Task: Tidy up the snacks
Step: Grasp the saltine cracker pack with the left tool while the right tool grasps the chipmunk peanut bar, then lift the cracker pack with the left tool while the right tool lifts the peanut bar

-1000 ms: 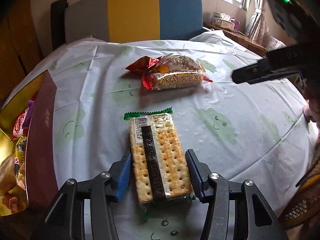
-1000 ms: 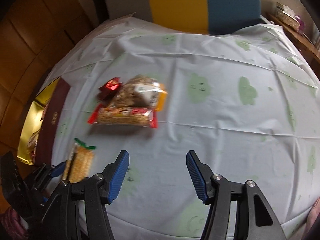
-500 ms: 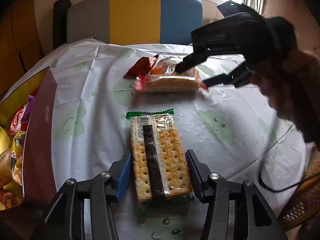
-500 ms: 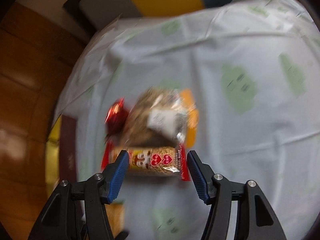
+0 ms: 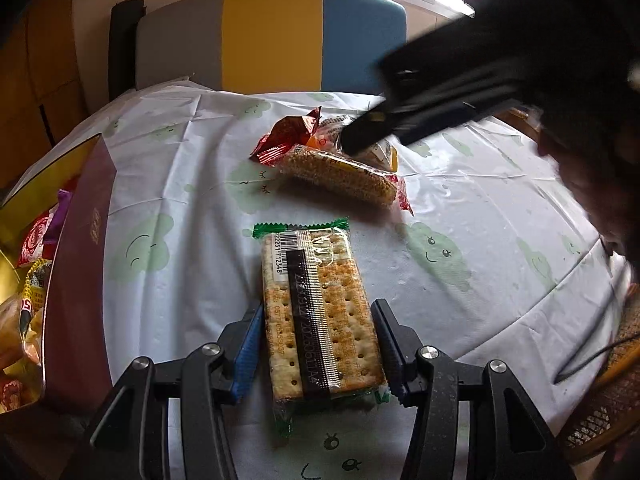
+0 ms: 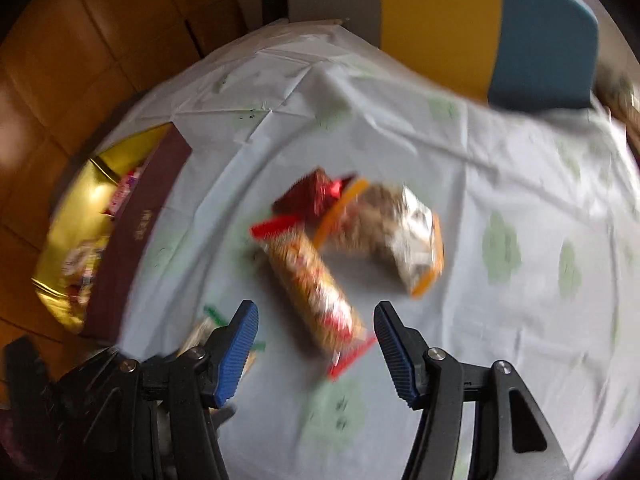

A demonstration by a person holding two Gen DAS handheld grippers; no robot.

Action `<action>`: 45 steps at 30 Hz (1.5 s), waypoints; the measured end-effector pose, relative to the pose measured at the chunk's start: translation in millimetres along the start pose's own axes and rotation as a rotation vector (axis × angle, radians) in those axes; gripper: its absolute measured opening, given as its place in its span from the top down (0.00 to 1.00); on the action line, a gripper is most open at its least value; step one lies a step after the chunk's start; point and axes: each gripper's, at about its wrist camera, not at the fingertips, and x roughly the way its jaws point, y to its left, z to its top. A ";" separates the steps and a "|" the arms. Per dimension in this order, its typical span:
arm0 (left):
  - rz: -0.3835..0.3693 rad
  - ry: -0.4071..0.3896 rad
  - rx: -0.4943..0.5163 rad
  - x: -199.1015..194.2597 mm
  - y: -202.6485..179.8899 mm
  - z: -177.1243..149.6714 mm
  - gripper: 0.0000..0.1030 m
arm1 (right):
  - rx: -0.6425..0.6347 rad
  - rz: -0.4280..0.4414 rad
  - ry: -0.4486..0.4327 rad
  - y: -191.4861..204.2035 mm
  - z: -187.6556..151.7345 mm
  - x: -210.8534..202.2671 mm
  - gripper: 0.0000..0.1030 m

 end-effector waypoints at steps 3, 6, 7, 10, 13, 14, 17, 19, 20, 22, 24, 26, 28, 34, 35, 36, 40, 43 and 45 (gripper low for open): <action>-0.003 -0.001 -0.002 -0.2 0.6 -0.1 0.48 | -0.052 -0.012 0.057 4.7 16.3 26.7 0.41; -0.003 -0.003 0.000 0.5 1.0 0.3 0.48 | -0.093 -0.033 0.134 5.6 13.3 49.7 0.64; -0.004 -0.005 0.000 0.4 1.4 0.1 0.48 | -0.103 -0.049 0.126 5.9 11.0 50.1 0.65; -0.006 -0.008 -0.004 1.2 1.8 -0.3 0.48 | -0.104 -0.056 0.096 4.1 -2.4 36.2 0.67; -0.003 -0.011 -0.010 1.8 1.4 -0.4 0.48 | -0.144 -0.062 0.143 2.2 -31.9 24.9 0.67; 0.001 -0.012 -0.012 2.0 1.0 -0.6 0.48 | -0.151 -0.073 0.162 1.1 -40.4 25.3 0.67; 0.024 -0.011 -0.004 2.2 -2.9 -0.6 0.48 | -0.129 -0.083 0.149 -8.2 -61.6 20.6 0.67; 0.031 -0.006 -0.006 1.7 -3.3 -0.4 0.50 | -0.068 -0.048 0.132 -17.6 -64.0 19.9 0.67; 0.035 -0.002 -0.011 0.9 -3.4 -0.2 0.53 | -0.054 -0.034 0.121 -21.7 -65.5 19.2 0.67; 0.041 0.007 -0.051 -3.4 0.1 -1.4 0.54 | -0.043 -0.022 0.112 -26.2 -66.3 19.3 0.67; 0.047 0.009 -0.053 -5.5 1.6 -4.1 0.54 | -0.058 -0.029 0.107 -31.7 -68.2 17.5 0.66; 0.061 0.007 -0.029 -6.5 -0.4 -6.4 0.54 | -0.064 -0.039 0.101 -33.8 -70.5 14.5 0.65; 0.072 0.008 -0.028 -6.9 -1.8 -7.2 0.53 | -0.072 -0.053 0.099 -30.1 -67.3 16.0 0.63; 0.108 -0.004 -0.010 -6.3 -6.6 -9.5 0.52 | -0.094 -0.088 0.102 -13.7 -63.3 22.5 0.60; 0.112 -0.005 -0.009 -6.3 -7.1 -9.7 0.52 | -0.098 -0.094 0.102 -11.7 -59.7 27.2 0.60; 0.117 -0.005 -0.009 -6.0 -7.6 -9.6 0.52 | -0.107 -0.105 0.100 -9.5 -59.7 27.8 0.60; 0.127 -0.008 -0.009 -5.7 -8.7 -9.9 0.52 | -0.136 -0.146 0.086 2.5 -63.7 30.9 0.60; 0.131 -0.008 -0.006 -5.4 -9.3 -9.8 0.52 | -0.178 -0.171 0.076 12.5 -66.4 31.7 0.66; 0.132 -0.008 -0.005 -4.9 -10.1 -9.5 0.52 | -0.196 -0.179 0.071 17.4 -68.1 32.1 0.67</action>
